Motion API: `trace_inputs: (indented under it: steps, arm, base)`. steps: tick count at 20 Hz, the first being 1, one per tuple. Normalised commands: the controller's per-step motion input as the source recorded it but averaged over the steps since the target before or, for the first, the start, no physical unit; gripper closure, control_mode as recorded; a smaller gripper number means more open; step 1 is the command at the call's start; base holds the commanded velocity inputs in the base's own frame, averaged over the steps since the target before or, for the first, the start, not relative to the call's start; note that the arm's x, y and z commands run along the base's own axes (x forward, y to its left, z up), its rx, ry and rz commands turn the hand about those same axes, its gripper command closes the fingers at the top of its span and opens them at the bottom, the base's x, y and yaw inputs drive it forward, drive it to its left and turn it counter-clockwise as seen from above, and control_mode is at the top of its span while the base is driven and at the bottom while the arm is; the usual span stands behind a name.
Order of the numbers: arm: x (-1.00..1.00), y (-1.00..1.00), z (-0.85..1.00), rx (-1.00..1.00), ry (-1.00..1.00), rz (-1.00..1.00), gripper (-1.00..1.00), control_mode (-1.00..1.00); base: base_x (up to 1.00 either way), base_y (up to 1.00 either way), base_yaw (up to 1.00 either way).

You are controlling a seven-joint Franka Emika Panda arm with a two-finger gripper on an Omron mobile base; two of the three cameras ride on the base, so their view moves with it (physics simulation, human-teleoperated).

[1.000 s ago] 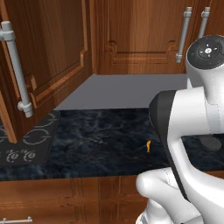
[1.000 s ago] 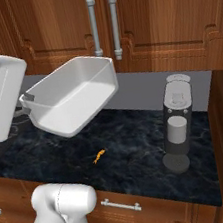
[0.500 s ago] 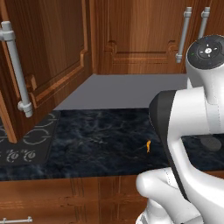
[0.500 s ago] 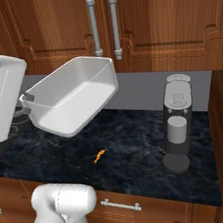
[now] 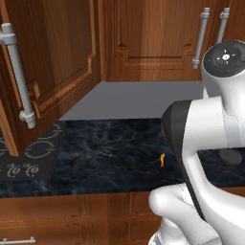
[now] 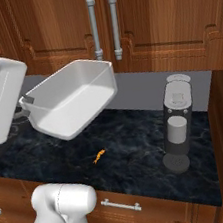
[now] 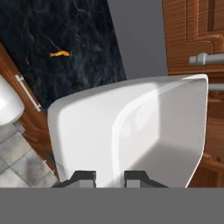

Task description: Retrieve the tupperware from the cabinet, then place the raw meat into the tupperware to avoid contamination.

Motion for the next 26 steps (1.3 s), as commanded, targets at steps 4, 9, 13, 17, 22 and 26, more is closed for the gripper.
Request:
trace_inputs:
  steps: [4,9,13,17,22,26]
  arm:
    - [0.01,0.25,-0.28,0.04,0.0,-0.01,1.0,-1.0]
    - [0.01,0.39,-0.3,0.05,0.0,0.0,1.0,-1.0]
    - [0.08,0.46,-0.33,0.04,0.0,0.0,1.0,-1.0]
    - [0.13,0.37,-0.31,0.03,0.0,0.01,1.0,-1.0]
    - [0.17,0.24,-0.32,0.01,0.0,0.01,1.0,-1.0]
    - [0.24,0.2,-0.38,0.0,0.0,0.01,1.0,-1.0]
  base:
    - [0.0,0.0,0.0]
    - [0.0,0.0,0.0]
    - [0.0,0.0,0.0]
    - [0.0,0.0,0.0]
    - [0.0,0.0,0.0]
    - [0.0,0.0,0.0]
